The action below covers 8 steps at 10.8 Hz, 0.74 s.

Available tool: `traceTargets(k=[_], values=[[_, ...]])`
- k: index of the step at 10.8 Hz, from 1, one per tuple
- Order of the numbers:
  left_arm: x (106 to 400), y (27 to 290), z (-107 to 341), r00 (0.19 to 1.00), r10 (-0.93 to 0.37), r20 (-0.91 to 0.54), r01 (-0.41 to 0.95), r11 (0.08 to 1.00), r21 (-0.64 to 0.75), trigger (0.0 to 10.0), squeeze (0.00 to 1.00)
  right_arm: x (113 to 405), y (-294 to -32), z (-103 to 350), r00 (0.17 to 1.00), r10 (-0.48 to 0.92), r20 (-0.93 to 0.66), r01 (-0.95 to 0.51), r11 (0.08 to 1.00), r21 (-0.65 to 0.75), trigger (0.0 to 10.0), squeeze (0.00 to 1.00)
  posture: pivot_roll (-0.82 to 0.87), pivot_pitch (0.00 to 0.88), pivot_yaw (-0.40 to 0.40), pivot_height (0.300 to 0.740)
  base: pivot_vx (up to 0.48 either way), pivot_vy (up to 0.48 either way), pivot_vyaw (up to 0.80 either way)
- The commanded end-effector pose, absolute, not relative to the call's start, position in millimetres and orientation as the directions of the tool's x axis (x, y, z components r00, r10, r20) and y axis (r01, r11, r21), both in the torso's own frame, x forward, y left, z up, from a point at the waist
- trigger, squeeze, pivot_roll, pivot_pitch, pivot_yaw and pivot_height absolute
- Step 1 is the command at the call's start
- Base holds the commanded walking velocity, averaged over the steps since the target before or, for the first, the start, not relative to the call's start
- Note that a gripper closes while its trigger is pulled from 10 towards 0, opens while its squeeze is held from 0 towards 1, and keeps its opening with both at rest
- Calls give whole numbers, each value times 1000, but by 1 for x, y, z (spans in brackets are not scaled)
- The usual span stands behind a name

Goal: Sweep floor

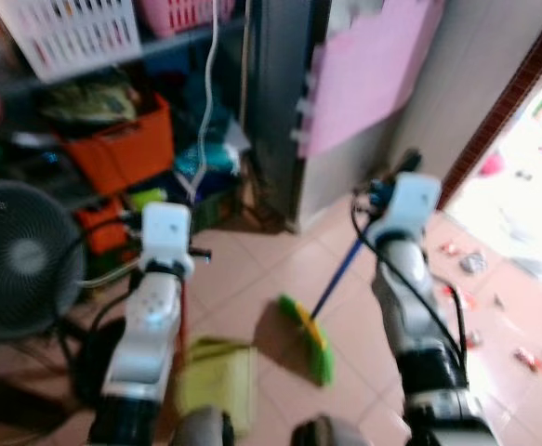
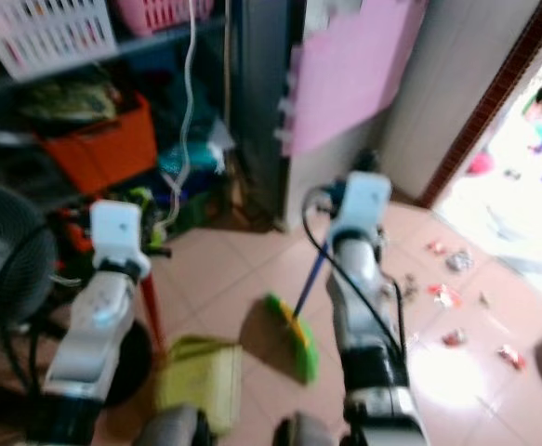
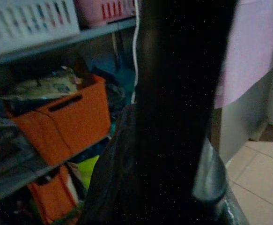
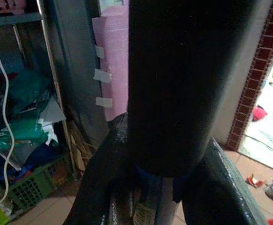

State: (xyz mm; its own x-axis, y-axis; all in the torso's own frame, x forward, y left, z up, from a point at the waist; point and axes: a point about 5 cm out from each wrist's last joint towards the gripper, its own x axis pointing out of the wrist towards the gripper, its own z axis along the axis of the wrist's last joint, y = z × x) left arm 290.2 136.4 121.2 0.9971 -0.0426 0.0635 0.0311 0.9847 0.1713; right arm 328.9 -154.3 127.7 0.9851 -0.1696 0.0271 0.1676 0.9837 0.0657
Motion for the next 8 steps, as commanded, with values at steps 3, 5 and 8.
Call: traceTargets(k=[3, 5, 8], values=[[297, 136, 139, 987, -88, 135, 69, 987, 142, 10000, 0, 331, -158, 137, 982, -179, 64, 175, 982, 66, 10000, 0, 3, 54, -2, 740, 0, 91, -533], [297, 136, 139, 987, -90, 135, 71, 987, 142, 10000, 0, 331, -158, 136, 983, -175, 62, 172, 983, 60, 10000, 0, 3, 54, -2, 740, 133, 337, -800], [295, 135, 139, 985, -98, 139, 79, 987, 142, 10000, 0, 333, -156, 136, 984, -167, 59, 164, 985, 57, 10000, 0, 18, 71, -18, 740, 271, 398, -800]])
